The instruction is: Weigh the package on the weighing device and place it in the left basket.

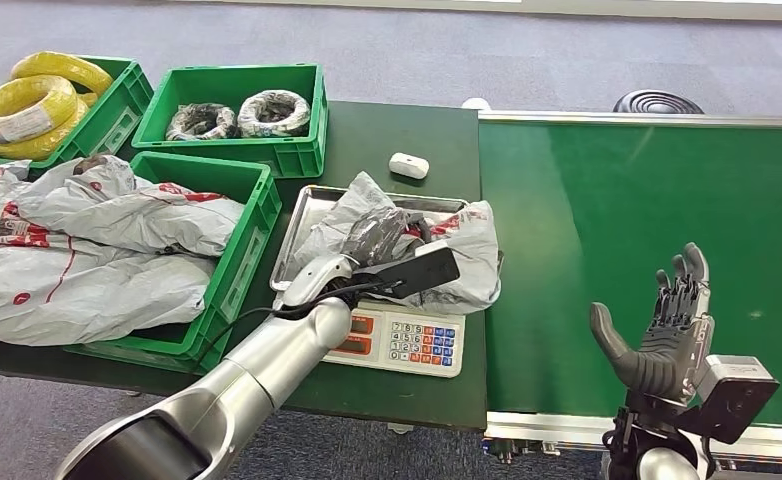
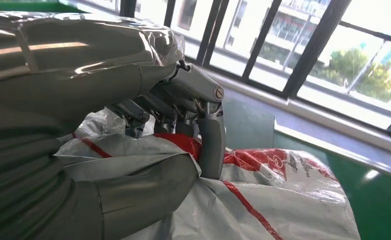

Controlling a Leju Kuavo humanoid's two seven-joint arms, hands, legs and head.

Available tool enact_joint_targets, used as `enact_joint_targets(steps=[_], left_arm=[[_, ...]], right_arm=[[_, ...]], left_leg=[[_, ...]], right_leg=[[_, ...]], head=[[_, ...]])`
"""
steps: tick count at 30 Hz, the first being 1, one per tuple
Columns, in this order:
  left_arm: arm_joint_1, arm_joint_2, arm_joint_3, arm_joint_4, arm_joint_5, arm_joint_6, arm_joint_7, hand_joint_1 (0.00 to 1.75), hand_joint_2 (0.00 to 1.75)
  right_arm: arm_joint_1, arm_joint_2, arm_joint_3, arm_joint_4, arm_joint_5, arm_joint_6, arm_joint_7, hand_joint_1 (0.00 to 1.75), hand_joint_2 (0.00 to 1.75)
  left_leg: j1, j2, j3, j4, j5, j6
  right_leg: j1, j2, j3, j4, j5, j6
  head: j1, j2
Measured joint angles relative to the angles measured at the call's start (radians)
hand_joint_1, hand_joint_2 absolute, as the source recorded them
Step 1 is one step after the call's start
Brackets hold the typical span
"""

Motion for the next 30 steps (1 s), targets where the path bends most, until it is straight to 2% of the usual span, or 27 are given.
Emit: enact_joint_targets(steps=[6,13,17,21,24,30], left_arm=[[-0.007,0.004,-0.006,-0.027,-0.04,0.095,0.005,1.75,1.75],[-0.006,0.049,0.079,-0.244,-0.062,0.118,0.004,1.75,1.75],[-0.011,0.099,0.16,-0.411,-0.031,0.12,0.002,1.75,1.75],[-0.011,0.135,0.22,-0.505,0.011,0.115,0.007,1.75,1.75],[-0.022,0.174,0.276,-0.539,0.02,0.135,0.028,1.75,1.75],[-0.072,0.286,0.429,-0.527,-0.034,0.209,0.058,1.75,1.75]], right_arm=[[0.021,0.022,-0.01,-0.024,0.018,0.0,0.004,0.0,1.75],[0.054,0.032,-0.023,-0.04,0.024,0.0,0.004,0.0,1.75],[0.076,0.036,-0.027,-0.043,0.022,0.0,-0.002,0.0,1.75],[0.081,0.042,-0.029,-0.044,0.026,0.0,-0.005,0.0,1.75],[0.084,0.048,-0.029,-0.044,0.036,0.0,-0.004,0.0,1.75],[0.096,0.059,-0.032,-0.053,0.043,-0.003,0.0,0.0,1.75]], left_leg=[[0.0,0.0,0.0,0.0,0.0,0.0],[0.0,0.001,-0.001,0.0,0.0,0.0],[0.0,0.001,-0.001,0.0,0.0,0.0],[0.0,0.001,-0.001,0.0,0.0,0.0],[0.0,0.002,-0.001,0.0,0.0,0.0],[0.001,0.003,-0.001,-0.001,0.0,-0.001]], right_leg=[[0.0,0.0,0.0,0.0,0.0,0.0],[0.0,0.0,0.0,0.0,0.0,0.0],[0.0,0.0,-0.001,0.0,0.0,0.0],[0.001,0.001,0.0,0.001,0.0,0.0],[0.001,0.001,0.0,0.001,0.0,0.0],[0.001,0.002,-0.001,0.001,0.0,0.0]], head=[[0.0,0.0],[0.0,0.0],[0.0,0.0],[0.0,0.0],[0.0,0.0],[0.0,0.0]])
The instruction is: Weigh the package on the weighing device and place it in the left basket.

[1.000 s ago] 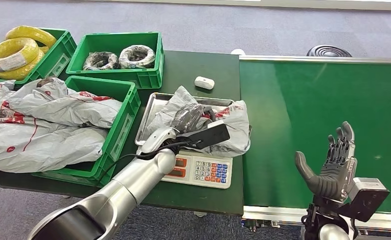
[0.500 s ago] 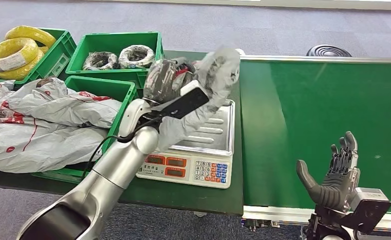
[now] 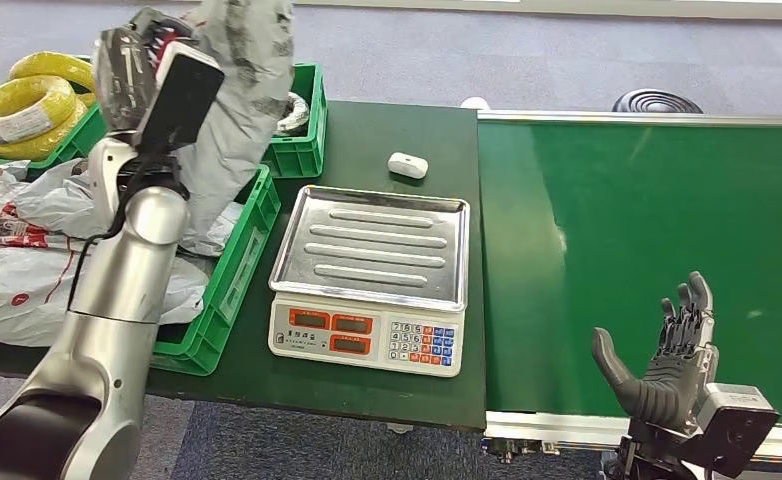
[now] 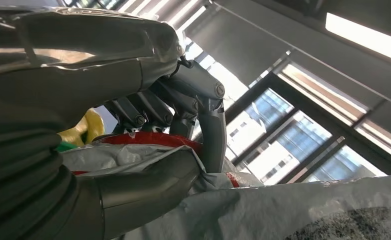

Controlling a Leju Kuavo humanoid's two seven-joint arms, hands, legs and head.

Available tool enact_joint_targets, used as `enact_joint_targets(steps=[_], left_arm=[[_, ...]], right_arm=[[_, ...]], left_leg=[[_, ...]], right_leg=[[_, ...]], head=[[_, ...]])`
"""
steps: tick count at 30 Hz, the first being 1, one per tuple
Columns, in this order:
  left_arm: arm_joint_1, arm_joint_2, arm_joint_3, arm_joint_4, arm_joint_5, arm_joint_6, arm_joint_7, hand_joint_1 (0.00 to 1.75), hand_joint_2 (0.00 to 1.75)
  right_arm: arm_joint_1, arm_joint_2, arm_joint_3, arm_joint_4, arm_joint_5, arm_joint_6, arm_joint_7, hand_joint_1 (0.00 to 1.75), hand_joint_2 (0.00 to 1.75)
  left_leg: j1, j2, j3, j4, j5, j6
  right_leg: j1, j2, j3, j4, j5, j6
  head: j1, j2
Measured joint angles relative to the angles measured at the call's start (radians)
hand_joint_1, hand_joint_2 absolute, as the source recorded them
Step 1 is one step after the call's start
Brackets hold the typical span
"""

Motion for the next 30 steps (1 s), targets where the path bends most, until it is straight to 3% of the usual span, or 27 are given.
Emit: enact_joint_targets(steps=[7,13,23,26,27,30], left_arm=[[0.029,0.11,0.178,0.032,-0.02,0.014,-0.017,1.75,1.75],[0.076,0.151,0.247,0.096,-0.119,-0.057,0.023,1.75,1.75],[0.101,0.146,0.247,0.282,-0.175,-0.365,0.089,1.72,1.75],[0.094,0.139,0.245,0.329,-0.173,-0.426,0.084,1.41,1.75],[0.09,0.137,0.245,0.341,-0.169,-0.434,0.083,1.0,1.75],[0.084,0.133,0.254,0.366,-0.123,-0.407,0.084,0.0,1.75]], right_arm=[[0.007,0.02,-0.014,-0.017,0.009,0.003,0.019,0.0,1.75],[0.002,0.026,-0.021,-0.017,0.014,0.009,0.028,0.0,1.75],[-0.009,0.028,-0.029,-0.017,0.019,0.017,0.041,0.0,1.75],[-0.014,0.028,-0.036,-0.017,0.019,0.023,0.042,0.0,1.75],[-0.016,0.028,-0.038,-0.017,0.019,0.024,0.042,0.0,1.75],[-0.019,0.028,-0.041,-0.017,0.019,0.025,0.043,0.0,1.75]], left_leg=[[0.0,0.004,0.0,0.0,0.0,0.0],[0.0,0.002,0.0,0.0,0.0,0.0],[0.0,0.001,0.0,0.0,0.0,0.0],[0.0,0.002,0.0,0.0,0.0,0.0],[0.0,0.002,0.0,0.0,0.0,0.0],[0.0,0.002,0.0,0.0,0.0,0.0]], right_leg=[[0.0,0.002,-0.001,0.0,0.0,0.0],[0.0,0.001,0.0,0.0,-0.001,0.0],[0.0,0.001,0.0,0.0,0.0,0.0],[0.0,0.001,0.0,0.0,0.0,0.0],[0.0,0.002,0.0,0.0,0.0,0.0],[0.0,0.002,0.0,0.0,0.0,0.0]], head=[[0.0,0.0],[0.0,0.0],[0.0,0.0],[0.0,0.0],[0.0,0.0],[0.0,0.0]])
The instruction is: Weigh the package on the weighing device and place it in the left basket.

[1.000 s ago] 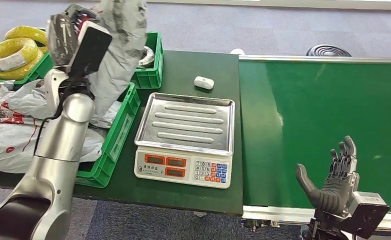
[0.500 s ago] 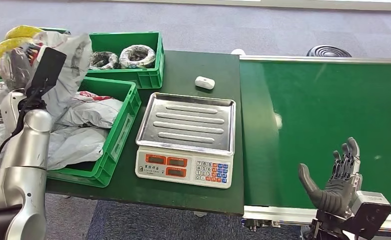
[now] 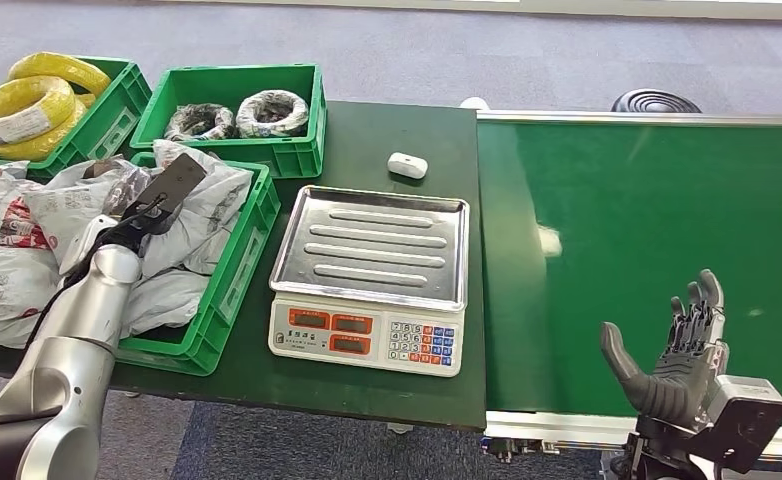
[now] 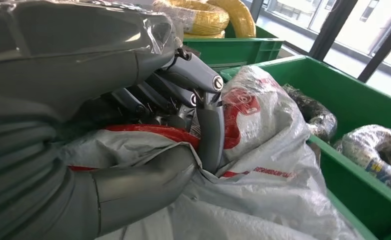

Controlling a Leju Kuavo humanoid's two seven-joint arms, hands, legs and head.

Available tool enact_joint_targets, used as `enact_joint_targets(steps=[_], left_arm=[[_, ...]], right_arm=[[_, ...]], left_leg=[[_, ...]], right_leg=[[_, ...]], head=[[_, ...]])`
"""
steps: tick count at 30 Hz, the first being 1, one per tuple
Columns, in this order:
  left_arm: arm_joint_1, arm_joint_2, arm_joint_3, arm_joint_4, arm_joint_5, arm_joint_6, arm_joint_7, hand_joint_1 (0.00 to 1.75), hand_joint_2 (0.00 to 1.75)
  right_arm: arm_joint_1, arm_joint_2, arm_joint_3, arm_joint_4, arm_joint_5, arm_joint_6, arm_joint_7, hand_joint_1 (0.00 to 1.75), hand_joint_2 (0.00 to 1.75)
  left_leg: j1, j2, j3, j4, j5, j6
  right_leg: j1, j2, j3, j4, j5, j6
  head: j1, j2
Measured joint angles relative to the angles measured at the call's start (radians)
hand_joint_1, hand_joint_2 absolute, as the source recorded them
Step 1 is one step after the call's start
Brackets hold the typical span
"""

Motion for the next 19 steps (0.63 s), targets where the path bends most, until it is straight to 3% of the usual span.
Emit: enact_joint_targets(steps=[5,10,15,19], left_arm=[[0.007,-0.013,0.051,-0.009,0.139,0.178,-0.061,0.0,1.75],[0.07,-0.029,0.091,-0.144,0.365,0.273,-0.234,0.0,1.75],[0.26,-0.072,0.066,-0.454,0.532,0.365,-0.45,0.0,1.75],[0.408,-0.093,0.0,-0.664,0.548,0.4,-0.499,0.0,1.75]], right_arm=[[-0.001,0.0,0.0,0.0,-0.001,-0.006,0.003,0.0,1.75],[-0.001,0.001,-0.001,0.0,-0.015,-0.006,0.016,0.0,1.75],[0.0,0.002,-0.004,0.007,-0.032,0.025,0.037,0.0,1.75],[0.001,0.002,-0.008,0.016,-0.035,0.04,0.038,0.0,1.75]], left_leg=[[0.0,0.0,0.0,0.0,0.0,0.0],[0.0,0.0,0.0,0.0,0.0,0.0],[0.0,0.002,0.0,0.0,-0.001,0.0],[0.0,0.002,0.0,0.0,-0.002,-0.001]], right_leg=[[0.0,0.0,0.0,0.0,0.0,0.0],[0.0,0.0,0.0,0.0,0.0,0.0],[0.0,0.001,0.0,-0.001,-0.001,0.0],[0.0,0.001,0.0,-0.001,-0.001,0.0]], head=[[0.0,0.0],[0.0,0.0],[0.0,0.0],[0.0,0.0]])
